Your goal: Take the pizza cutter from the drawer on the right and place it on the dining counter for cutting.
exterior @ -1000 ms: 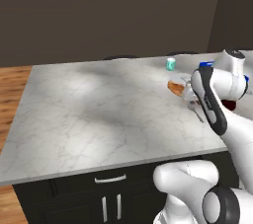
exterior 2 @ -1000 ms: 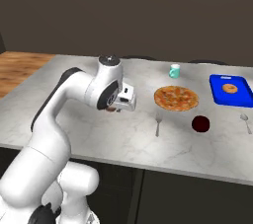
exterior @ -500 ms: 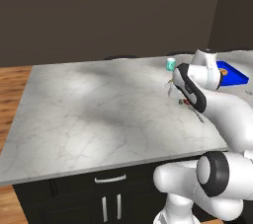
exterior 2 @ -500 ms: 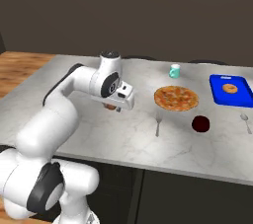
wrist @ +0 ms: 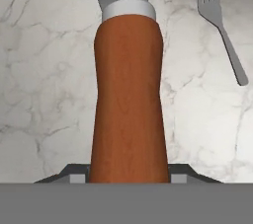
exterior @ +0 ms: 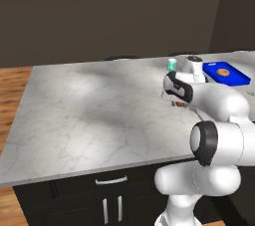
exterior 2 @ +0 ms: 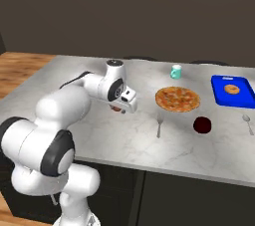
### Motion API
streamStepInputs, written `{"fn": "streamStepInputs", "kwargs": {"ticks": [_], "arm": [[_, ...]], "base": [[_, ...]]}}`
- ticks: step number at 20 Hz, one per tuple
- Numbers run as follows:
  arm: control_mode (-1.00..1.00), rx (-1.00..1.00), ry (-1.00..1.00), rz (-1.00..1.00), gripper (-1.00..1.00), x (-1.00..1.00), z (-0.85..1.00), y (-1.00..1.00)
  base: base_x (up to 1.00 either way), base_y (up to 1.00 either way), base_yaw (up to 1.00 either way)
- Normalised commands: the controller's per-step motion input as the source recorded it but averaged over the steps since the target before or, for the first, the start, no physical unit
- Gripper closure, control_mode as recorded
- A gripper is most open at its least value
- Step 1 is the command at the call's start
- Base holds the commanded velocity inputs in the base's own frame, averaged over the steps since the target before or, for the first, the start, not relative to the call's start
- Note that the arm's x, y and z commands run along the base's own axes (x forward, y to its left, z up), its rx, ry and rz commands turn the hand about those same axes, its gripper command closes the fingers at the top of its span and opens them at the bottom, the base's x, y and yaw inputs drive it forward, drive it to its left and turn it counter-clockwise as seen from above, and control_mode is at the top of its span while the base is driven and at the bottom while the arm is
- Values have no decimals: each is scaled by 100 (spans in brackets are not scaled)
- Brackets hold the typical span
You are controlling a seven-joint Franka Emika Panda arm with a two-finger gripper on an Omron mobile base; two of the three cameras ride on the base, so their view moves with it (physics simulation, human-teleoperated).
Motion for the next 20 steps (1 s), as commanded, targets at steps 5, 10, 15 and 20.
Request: {"fn": "streamStepInputs", "kwargs": {"ticks": [5,10,15,20], "arm": [[-100,0,0,-5,100,75,-31,-4],[-100,-1,0,0,100,78,-41,-23],[-100,-1,0,-1,100,52,-46,-31],[-100,0,2,-1,100,44,-37,-34]], "base": [[0,0,0],[0,0,0],[0,0,0],[0,0,0]]}}
